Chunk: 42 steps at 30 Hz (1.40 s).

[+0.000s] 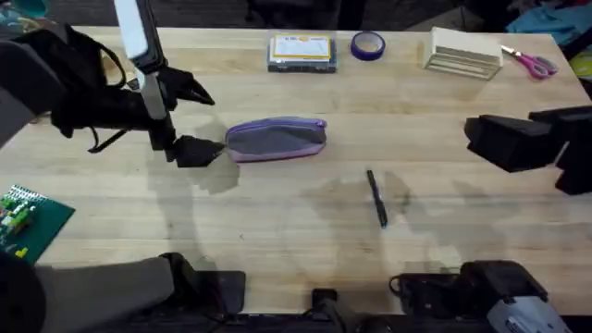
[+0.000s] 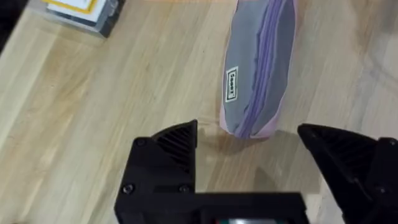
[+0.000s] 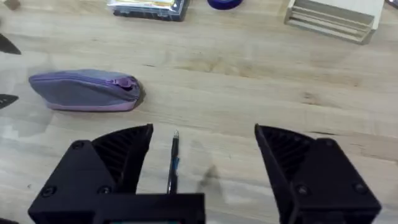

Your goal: Unzip the bag, pick up the pens from the table one at a time and place them inside, then zip the bag closed.

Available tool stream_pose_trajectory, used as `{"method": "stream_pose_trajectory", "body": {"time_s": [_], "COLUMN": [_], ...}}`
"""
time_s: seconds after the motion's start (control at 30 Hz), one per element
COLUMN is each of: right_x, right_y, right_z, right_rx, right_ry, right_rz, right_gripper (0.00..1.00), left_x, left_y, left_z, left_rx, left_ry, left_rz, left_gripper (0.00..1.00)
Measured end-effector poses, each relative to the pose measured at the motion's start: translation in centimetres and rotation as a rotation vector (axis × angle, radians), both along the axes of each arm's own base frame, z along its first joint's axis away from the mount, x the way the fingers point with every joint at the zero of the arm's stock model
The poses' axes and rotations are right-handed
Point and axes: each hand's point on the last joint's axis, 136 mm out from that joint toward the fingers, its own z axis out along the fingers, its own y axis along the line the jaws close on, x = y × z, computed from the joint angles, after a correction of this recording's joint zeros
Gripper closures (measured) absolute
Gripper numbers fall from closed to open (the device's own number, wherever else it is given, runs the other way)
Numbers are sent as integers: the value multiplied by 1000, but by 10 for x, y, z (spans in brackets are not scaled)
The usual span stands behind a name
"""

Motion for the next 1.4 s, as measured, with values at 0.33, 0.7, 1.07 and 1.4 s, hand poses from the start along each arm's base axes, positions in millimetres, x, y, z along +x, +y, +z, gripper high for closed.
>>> {"method": "stream_pose_trajectory", "body": {"time_s": [0.33, 0.7, 1.07, 1.4], "right_x": [0, 0, 0, 1], "right_y": [0, 0, 0, 3], "right_z": [0, 0, 0, 2], "right_rx": [0, 0, 0, 25], "right_ry": [0, 0, 0, -6], "right_rz": [0, 0, 0, 6], "right_gripper": [4, 3, 4, 3], "left_x": [6, 7, 7, 7], "left_y": [-6, -22, -23, -24], "left_z": [-24, -44, -45, -45], "left_rx": [-88, -139, -142, -142], "left_ry": [80, 148, 148, 150], "left_rz": [-14, -58, -62, -65], "left_gripper": [7, 7, 883, 961]}}
